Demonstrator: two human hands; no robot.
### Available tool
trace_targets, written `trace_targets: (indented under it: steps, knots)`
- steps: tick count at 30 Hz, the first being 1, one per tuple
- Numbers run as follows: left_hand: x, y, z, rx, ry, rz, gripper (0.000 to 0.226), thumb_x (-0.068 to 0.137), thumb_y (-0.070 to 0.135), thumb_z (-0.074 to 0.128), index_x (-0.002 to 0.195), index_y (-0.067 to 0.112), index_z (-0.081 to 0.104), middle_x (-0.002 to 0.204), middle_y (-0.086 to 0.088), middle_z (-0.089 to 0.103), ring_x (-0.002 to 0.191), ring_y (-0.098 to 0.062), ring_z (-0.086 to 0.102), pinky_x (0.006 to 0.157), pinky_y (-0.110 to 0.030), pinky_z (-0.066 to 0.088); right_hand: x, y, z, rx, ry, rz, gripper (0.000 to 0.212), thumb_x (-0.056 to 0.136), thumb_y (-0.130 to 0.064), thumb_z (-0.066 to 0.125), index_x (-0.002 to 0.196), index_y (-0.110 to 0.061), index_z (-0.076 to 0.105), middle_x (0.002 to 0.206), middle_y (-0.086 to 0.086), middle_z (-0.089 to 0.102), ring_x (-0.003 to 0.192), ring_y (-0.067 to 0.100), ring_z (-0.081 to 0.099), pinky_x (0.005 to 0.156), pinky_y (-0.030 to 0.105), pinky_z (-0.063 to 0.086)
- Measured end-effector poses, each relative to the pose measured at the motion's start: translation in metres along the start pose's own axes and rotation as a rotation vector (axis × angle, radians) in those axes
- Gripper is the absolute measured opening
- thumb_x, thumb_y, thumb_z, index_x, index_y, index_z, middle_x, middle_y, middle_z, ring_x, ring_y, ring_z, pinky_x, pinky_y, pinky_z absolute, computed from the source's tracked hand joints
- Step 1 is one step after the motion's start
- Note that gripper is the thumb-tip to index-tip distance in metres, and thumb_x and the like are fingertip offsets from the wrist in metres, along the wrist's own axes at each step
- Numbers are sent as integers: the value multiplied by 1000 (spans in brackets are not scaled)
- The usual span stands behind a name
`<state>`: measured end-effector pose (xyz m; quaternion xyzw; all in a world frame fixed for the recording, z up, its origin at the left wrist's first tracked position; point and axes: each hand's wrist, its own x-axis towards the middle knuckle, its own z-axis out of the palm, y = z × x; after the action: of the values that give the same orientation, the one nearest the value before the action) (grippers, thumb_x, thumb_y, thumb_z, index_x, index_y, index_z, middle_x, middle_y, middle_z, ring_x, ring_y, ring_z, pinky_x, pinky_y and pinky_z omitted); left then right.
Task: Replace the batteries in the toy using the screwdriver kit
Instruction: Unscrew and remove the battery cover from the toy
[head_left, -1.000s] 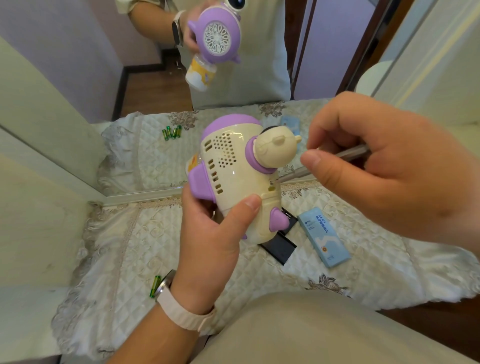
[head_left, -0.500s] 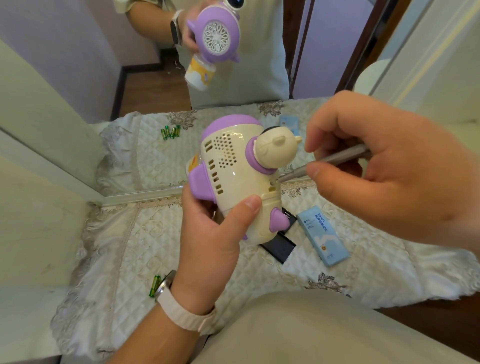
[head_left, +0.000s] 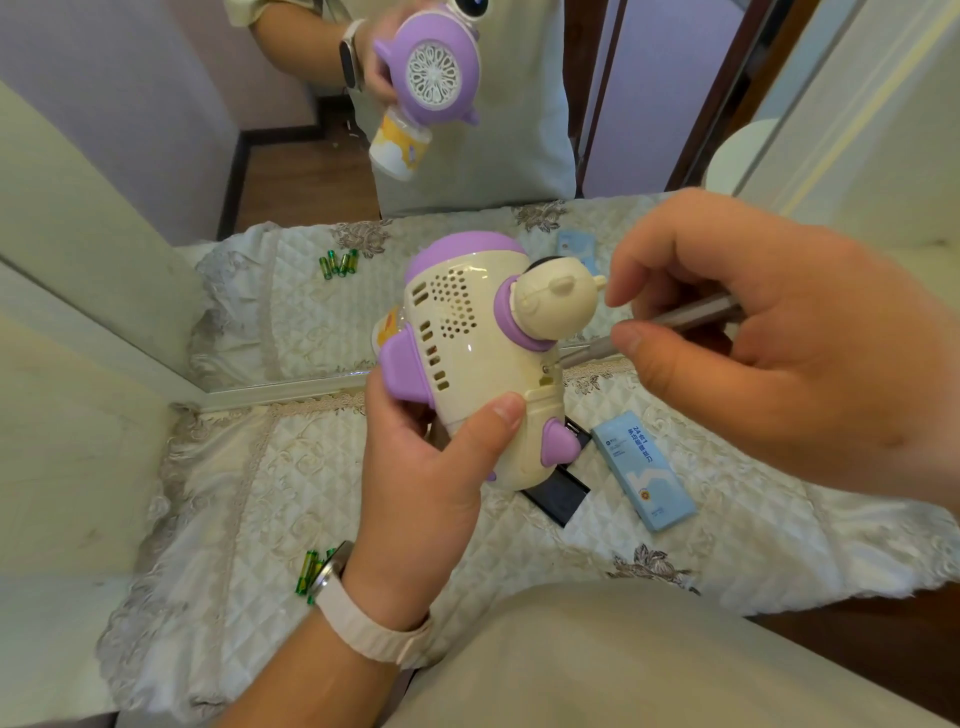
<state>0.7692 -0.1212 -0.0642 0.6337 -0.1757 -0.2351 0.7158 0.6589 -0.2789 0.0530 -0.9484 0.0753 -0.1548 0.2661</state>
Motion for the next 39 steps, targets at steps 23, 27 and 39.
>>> trace_targets:
  steps: [23, 27, 39]
  knots:
    - [0, -2, 1, 14, 7, -9, 73, 67, 40, 77, 130, 13, 50, 119, -16, 65, 108, -37, 65, 89, -64, 53, 0, -2, 0, -27, 14, 49, 13, 82, -29, 60, 81, -27, 47, 74, -5, 53, 62, 18, 53, 51, 26, 43]
    - [0, -2, 0, 14, 13, -12, 75, 66, 40, 77, 130, 14, 50, 119, -14, 66, 108, -34, 65, 89, -60, 54, 0, 0, 1, -36, 23, 48, 14, 87, -36, 59, 80, -26, 51, 63, -4, 55, 62, 16, 55, 50, 20, 43]
    - [2, -3, 2, -3, 6, -23, 76, 67, 40, 77, 131, 10, 49, 121, -19, 64, 109, -40, 64, 89, -68, 51, -2, 2, 2, -2, 24, 52, 13, 79, -27, 65, 81, -27, 52, 73, -6, 56, 67, 14, 56, 54, 21, 44]
